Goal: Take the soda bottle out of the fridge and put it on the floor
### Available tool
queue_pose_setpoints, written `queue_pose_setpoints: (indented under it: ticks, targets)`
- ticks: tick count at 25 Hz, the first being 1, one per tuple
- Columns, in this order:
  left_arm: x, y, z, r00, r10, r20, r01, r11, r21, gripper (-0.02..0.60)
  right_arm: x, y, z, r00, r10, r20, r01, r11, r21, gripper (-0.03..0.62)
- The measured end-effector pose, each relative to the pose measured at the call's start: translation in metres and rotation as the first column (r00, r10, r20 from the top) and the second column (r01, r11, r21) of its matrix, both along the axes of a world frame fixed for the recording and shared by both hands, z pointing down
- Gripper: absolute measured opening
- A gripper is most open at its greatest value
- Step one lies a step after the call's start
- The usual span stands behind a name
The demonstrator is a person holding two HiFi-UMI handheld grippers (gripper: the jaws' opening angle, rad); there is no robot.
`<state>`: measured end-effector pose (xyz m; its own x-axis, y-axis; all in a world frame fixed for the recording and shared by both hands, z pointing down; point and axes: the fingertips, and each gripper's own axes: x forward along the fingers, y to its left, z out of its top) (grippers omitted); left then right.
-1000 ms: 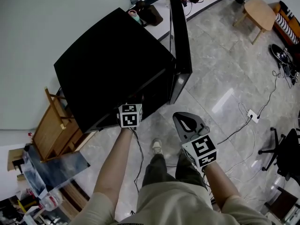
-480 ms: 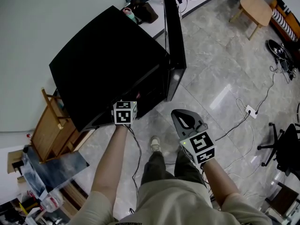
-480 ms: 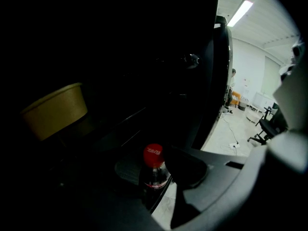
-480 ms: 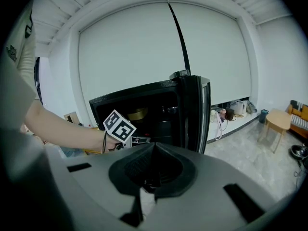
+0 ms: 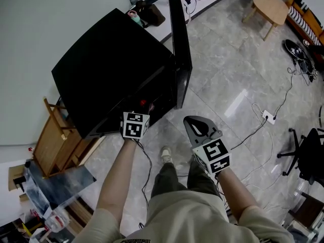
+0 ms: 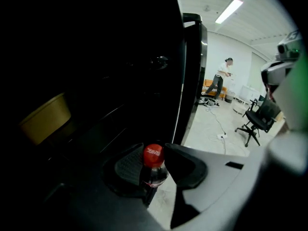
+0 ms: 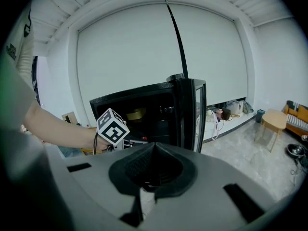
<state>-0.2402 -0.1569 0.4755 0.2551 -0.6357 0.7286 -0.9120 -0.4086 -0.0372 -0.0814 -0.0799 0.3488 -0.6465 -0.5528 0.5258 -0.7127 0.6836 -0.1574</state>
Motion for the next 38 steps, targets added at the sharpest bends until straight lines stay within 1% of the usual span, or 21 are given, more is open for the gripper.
queue_pose_setpoints:
  ticks: [4,8,11,15,19,21,27,34,38]
  targets:
    - [0.022,0.015,-0.003,0.997,0.071,0.020,-0.071,0.997,-0.009,0.127,0.007,0.009,-0.003,1.000,0.005,-0.004,-0.005,1.000,-0.004,-0.004]
    - [0.049,0.024,-0.007,0.992,0.129,0.003,-0.129,0.992,-0.001,0.127,0.020,0.017,0.002,1.000,0.025,-0.014,-0.025,1.000,-0.012,-0.003]
    - [0.068,0.030,-0.007,0.985,0.173,0.006,-0.173,0.985,-0.005,0.127,0.031,0.023,0.007,0.999,0.044,-0.020,-0.045,0.999,-0.022,-0.005]
    - [0.096,0.035,-0.004,0.970,0.242,0.012,-0.242,0.970,-0.003,0.127,0.048,0.028,0.015,0.997,0.077,-0.027,-0.078,0.996,-0.035,-0.004]
    - [0.126,0.044,0.008,0.956,0.292,-0.003,-0.292,0.956,-0.040,0.127,0.068,0.031,0.025,0.993,0.113,-0.039,-0.115,0.992,-0.050,-0.005]
    - [0.141,0.044,0.013,0.948,0.319,-0.007,-0.319,0.947,-0.038,0.127,0.078,0.031,0.030,0.990,0.134,-0.043,-0.137,0.989,-0.061,-0.005]
    - [0.175,0.045,0.036,0.936,0.351,-0.040,-0.353,0.933,-0.071,0.127,0.108,0.034,0.055,0.980,0.187,-0.065,-0.193,0.976,-0.101,-0.005]
    - [0.204,0.048,0.076,0.918,0.393,-0.041,-0.396,0.912,-0.110,0.127,0.131,0.036,0.093,0.970,0.237,-0.058,-0.244,0.953,-0.178,-0.005]
    - [0.215,0.047,0.106,0.910,0.413,-0.034,-0.413,0.901,-0.134,0.127,0.138,0.031,0.124,0.966,0.252,-0.064,-0.259,0.944,-0.205,-0.004]
